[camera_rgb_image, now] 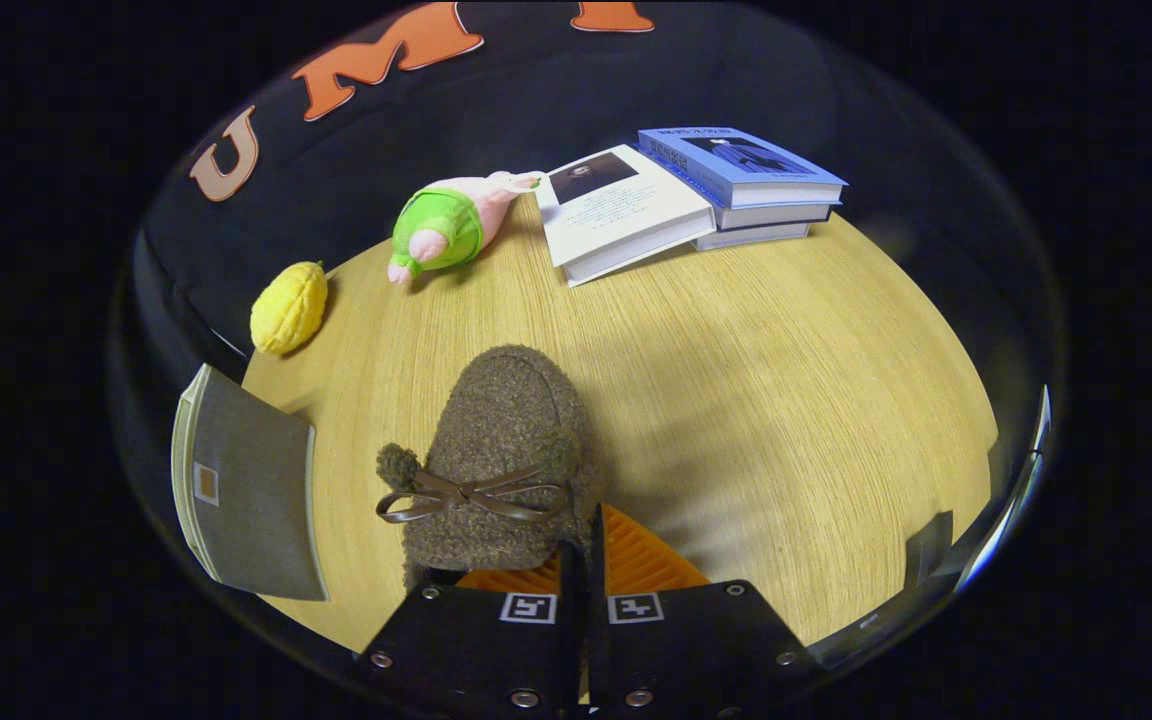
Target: Open the storage box then place both shoes into the box .Put the left shoe in first, then the right shoe, with the right side of both shoes facing outward in a uniform manner.
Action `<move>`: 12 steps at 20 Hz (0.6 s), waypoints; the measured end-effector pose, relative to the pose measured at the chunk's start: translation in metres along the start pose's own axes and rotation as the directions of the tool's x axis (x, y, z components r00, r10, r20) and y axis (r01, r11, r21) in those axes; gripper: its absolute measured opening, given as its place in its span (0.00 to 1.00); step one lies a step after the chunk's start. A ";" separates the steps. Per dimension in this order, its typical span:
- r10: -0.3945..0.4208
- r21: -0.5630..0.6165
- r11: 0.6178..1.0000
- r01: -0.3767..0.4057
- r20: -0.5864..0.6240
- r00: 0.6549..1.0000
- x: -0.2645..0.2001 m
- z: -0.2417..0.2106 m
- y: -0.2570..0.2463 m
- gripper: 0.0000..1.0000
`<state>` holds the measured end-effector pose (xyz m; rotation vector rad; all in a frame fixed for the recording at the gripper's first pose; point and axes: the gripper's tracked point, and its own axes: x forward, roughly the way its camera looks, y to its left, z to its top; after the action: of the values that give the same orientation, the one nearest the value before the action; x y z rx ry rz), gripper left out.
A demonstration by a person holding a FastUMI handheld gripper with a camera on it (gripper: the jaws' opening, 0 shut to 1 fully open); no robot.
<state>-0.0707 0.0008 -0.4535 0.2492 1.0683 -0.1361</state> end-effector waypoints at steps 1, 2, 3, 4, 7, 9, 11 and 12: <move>0.013 -0.007 1.000 -0.013 0.002 1.000 -0.006 0.002 0.011 0.05; 0.024 -0.020 1.000 -0.024 -0.005 1.000 -0.011 0.003 0.021 0.04; 0.027 -0.038 0.999 -0.027 -0.012 1.000 -0.017 0.003 0.032 0.04; 0.030 -0.054 0.998 -0.030 -0.014 0.999 -0.024 0.004 0.043 0.05; 0.063 -0.099 0.993 -0.063 0.004 0.998 -0.048 0.013 0.088 0.04; 0.111 -0.119 0.987 -0.111 -0.007 0.994 -0.057 0.016 0.122 0.04; 0.144 -0.131 0.981 -0.145 -0.015 0.989 -0.067 0.018 0.154 0.05; 0.157 -0.138 0.978 -0.158 -0.014 0.987 -0.072 0.020 0.170 0.04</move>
<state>-0.0491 0.1585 -0.3576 0.2071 1.0516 0.0810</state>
